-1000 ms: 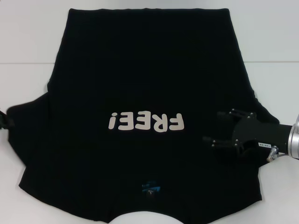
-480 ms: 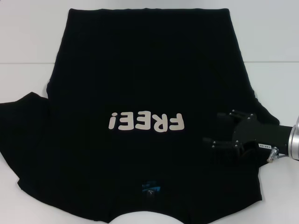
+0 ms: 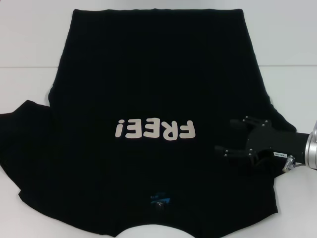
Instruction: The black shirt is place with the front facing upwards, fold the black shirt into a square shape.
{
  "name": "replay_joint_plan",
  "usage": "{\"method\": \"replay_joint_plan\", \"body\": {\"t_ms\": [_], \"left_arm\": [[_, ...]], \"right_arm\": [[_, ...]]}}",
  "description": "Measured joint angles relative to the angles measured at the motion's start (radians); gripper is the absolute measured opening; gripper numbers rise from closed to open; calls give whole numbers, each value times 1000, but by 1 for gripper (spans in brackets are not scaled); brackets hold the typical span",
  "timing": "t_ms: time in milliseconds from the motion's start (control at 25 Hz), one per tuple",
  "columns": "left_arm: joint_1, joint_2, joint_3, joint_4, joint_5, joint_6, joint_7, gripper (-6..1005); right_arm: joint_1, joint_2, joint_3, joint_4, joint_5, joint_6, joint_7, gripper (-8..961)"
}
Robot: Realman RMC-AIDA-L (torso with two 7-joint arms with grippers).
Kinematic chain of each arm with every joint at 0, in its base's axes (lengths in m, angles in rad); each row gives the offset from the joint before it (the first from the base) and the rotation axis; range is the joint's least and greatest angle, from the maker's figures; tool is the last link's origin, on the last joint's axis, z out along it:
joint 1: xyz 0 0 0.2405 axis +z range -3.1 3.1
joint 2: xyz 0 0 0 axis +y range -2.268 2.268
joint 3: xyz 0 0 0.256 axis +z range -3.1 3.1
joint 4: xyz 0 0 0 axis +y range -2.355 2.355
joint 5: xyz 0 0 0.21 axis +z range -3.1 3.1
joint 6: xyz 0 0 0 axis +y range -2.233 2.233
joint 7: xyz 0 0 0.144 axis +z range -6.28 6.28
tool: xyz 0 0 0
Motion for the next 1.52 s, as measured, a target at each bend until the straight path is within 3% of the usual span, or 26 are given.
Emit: {"method": "replay_joint_plan", "body": {"t_ms": [280, 600, 800, 960, 1240, 1280, 1320, 1400, 1480, 1520], "left_arm": [[-63, -16, 0, 28, -37, 78, -1, 28], [-154, -109, 70, 115, -26, 130, -3, 30], [-158, -166, 101, 119, -34, 85, 18, 41], [-139, -180, 89, 82, -95, 59, 66, 74], [-78, -168, 51, -27, -402, 230, 417, 132], [-78, -168, 51, -27, -402, 230, 417, 172], [-63, -170, 57, -33, -421, 312, 572, 212], [-54, -175, 61, -36, -417, 359, 679, 293], [-33, -189, 61, -44, -416, 404, 851, 391], [-16, -200, 61, -44, -416, 409, 933, 448]], "right_arm": [[-1, 0, -2, 6, 0, 3, 0, 925], [-7, 2, -3, 7, 0, 1, 0, 926], [-11, 3, -1, 9, 0, -1, 0, 926], [-14, 2, 2, 18, 0, -3, 0, 926], [-24, 0, 10, 17, 42, 1, 32, 926], [-25, -2, 10, 14, 51, 1, 60, 926], [-25, -4, 11, 6, 62, 1, 105, 926], [-27, -13, 12, -24, 70, -2, 243, 926], [-30, -34, 8, -68, 65, -6, 461, 926], [-30, -74, 0, -103, 37, -13, 669, 926]]}}
